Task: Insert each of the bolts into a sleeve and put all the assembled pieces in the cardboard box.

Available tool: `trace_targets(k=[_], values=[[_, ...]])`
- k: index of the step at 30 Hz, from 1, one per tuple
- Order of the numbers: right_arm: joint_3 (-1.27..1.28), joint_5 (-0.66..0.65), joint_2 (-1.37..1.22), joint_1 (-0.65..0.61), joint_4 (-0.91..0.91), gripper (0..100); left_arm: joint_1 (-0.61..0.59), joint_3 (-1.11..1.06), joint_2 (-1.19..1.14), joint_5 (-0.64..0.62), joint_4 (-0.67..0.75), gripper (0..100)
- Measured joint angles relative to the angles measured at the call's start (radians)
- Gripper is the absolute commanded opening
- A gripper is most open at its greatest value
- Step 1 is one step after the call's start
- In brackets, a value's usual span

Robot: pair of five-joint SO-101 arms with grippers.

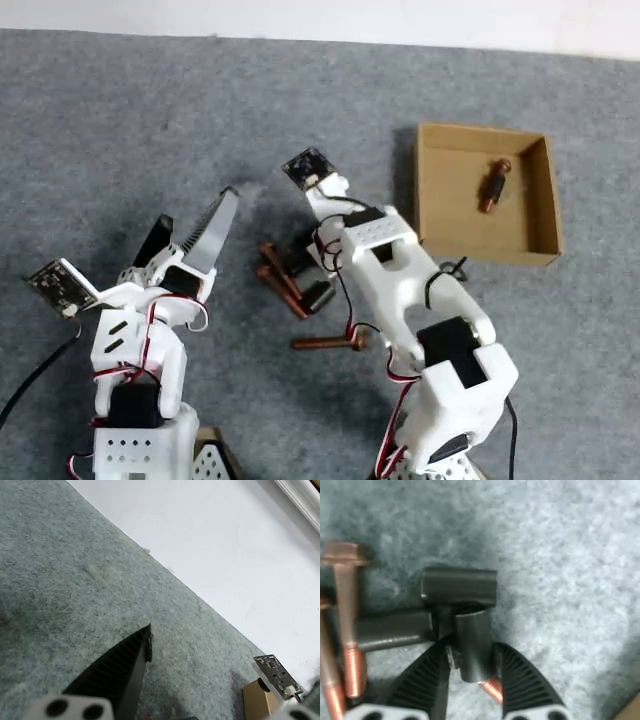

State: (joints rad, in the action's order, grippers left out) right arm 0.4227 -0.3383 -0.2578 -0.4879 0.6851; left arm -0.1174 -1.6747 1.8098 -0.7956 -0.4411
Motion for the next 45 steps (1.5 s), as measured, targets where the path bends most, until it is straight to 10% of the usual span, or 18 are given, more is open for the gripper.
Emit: trace_targets(k=[16,33,45], values=[[0.689,0.002,0.71,-0.009,-0.371,0.3,0.0,0.0,0.0,0.0,0.0,48],[0.965,0.097,1.323,0.13,-0.391,0.4,0.0,0.0,0.0,0.0,0.0,48],[1.145,0.101,1.639,0.133,-0.391,0.4,0.261,0.0,0.0,0.221,-0.127,48]])
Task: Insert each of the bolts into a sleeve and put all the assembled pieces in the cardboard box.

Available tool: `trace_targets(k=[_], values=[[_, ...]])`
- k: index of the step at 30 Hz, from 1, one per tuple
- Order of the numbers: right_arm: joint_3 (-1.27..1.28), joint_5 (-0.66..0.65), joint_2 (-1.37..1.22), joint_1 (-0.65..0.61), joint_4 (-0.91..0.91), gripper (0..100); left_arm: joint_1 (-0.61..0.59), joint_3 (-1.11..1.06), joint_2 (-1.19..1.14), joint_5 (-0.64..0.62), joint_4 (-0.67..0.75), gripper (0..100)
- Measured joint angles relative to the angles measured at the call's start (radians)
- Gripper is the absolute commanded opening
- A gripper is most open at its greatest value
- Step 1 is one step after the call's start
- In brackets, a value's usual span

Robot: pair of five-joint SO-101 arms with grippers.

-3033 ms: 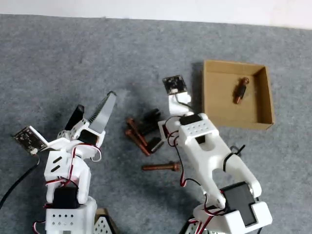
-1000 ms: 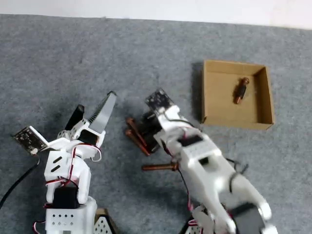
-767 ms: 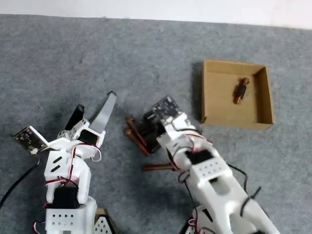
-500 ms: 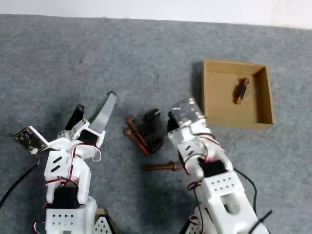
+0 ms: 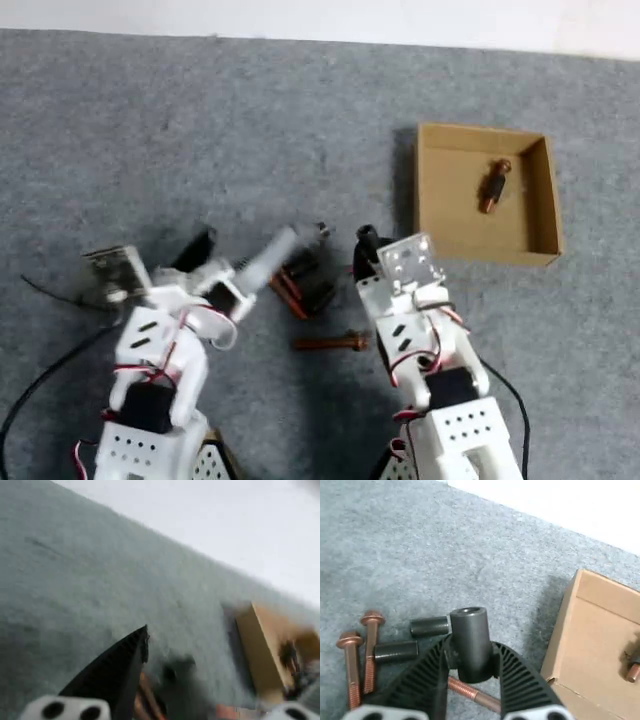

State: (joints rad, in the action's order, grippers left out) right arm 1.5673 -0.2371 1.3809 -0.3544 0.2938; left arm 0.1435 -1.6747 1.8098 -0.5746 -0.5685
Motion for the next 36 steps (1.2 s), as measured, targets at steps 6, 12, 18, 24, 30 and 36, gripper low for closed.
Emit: trace_targets(k=[6,12,18,24,30,36], values=[[0.098,0.002,0.193,0.1,0.0,0.4,0.199,0.0,0.0,0.149,-0.16,48],[0.107,0.002,0.399,0.199,0.003,0.4,0.222,0.0,0.0,0.199,-0.181,48],[0.107,0.002,0.428,0.199,0.057,0.4,0.232,0.0,0.0,0.203,-0.181,48],[0.107,0.002,0.428,0.199,0.057,0.4,0.232,0.0,0.0,0.203,-0.181,48],[0.107,0.002,0.428,0.207,0.066,0.4,0.232,0.0,0.0,0.203,-0.181,48],[0.107,0.002,0.428,0.207,0.115,0.4,0.232,0.0,0.0,0.203,-0.181,48]])
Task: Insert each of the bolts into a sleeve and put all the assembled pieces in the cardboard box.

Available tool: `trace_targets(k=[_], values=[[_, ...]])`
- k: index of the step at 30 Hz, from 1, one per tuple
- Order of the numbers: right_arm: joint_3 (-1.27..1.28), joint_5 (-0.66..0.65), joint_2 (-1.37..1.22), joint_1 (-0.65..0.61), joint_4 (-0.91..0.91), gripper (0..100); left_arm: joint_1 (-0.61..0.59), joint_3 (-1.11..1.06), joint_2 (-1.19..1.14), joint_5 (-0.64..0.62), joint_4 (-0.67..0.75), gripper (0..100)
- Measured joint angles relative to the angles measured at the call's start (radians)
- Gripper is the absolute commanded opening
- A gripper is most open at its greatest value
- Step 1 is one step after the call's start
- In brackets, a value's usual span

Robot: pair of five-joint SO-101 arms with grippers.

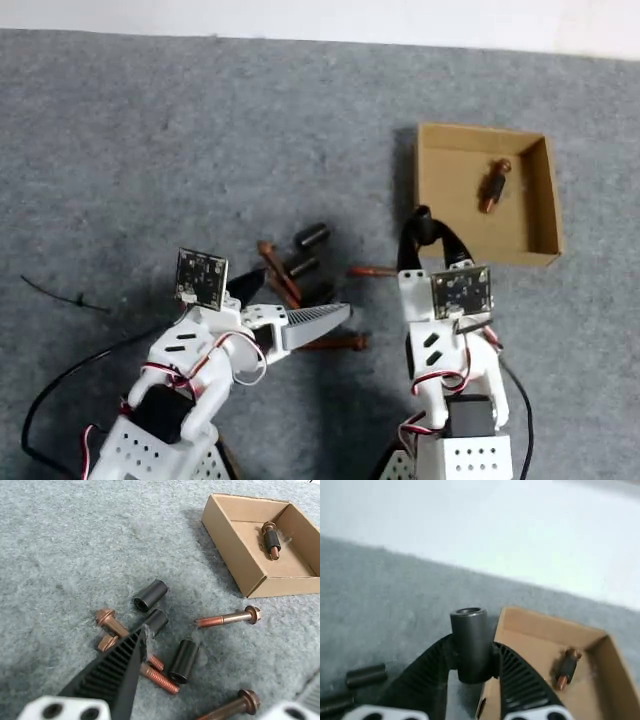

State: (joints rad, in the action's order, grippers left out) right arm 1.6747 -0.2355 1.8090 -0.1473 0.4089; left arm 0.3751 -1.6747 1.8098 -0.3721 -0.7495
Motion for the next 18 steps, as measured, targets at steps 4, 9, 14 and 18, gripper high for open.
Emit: trace_targets(k=[4,9,14,18], values=[[0.0,0.0,0.0,0.0,0.063,0.4,0.0,0.0,0.0,0.0,0.0,48],[0.0,0.0,0.0,0.0,0.121,0.4,0.0,0.0,0.0,0.0,0.0,48],[0.0,0.0,0.0,0.0,0.195,0.4,0.0,0.0,0.0,0.0,0.0,48],[0.0,0.0,0.0,0.0,0.199,0.4,0.0,0.0,0.0,0.0,0.0,48]])
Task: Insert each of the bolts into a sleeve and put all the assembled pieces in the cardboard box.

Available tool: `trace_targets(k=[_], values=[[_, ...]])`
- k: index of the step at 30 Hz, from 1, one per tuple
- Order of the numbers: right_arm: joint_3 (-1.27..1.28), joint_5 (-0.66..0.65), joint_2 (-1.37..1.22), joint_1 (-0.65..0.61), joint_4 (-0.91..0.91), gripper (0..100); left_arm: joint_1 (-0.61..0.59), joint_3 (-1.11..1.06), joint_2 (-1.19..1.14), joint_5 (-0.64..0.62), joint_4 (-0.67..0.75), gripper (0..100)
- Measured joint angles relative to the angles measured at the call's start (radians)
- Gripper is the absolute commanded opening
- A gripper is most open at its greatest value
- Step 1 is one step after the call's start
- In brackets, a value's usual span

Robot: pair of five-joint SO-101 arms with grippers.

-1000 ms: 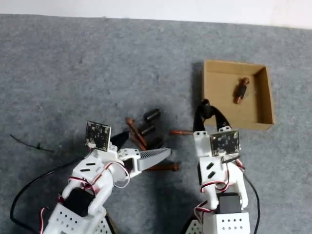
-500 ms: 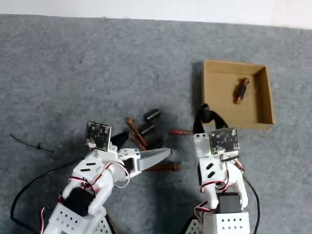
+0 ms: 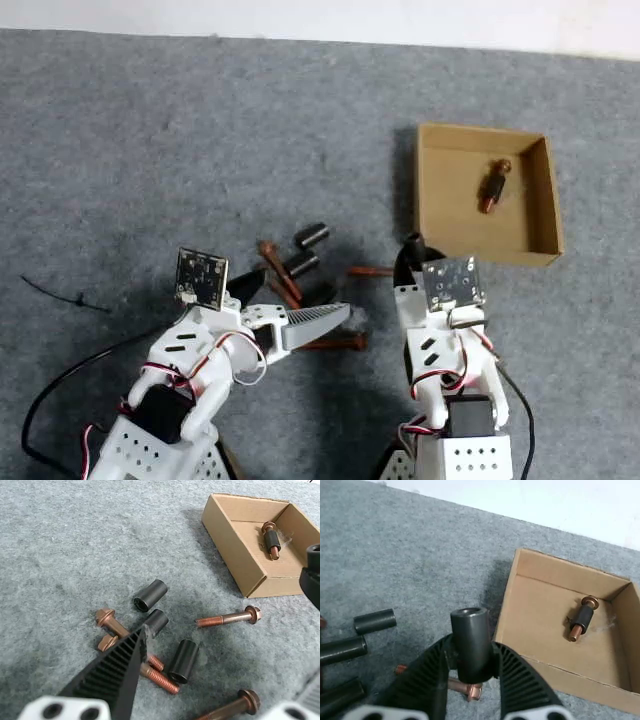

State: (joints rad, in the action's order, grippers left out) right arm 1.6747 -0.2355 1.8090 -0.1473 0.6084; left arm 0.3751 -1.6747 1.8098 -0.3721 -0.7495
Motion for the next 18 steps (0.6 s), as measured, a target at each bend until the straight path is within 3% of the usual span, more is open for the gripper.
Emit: trace_targets(k=[5,11,18], values=[[0.0,0.0,0.0,0.0,0.0,0.4,-0.003,0.0,0.0,0.0,0.0,48],[0.0,0.0,0.0,0.0,0.0,0.4,-0.115,0.0,0.0,0.0,0.0,48],[0.0,0.0,0.0,0.0,0.0,0.4,-0.126,0.0,0.0,0.0,0.0,48]])
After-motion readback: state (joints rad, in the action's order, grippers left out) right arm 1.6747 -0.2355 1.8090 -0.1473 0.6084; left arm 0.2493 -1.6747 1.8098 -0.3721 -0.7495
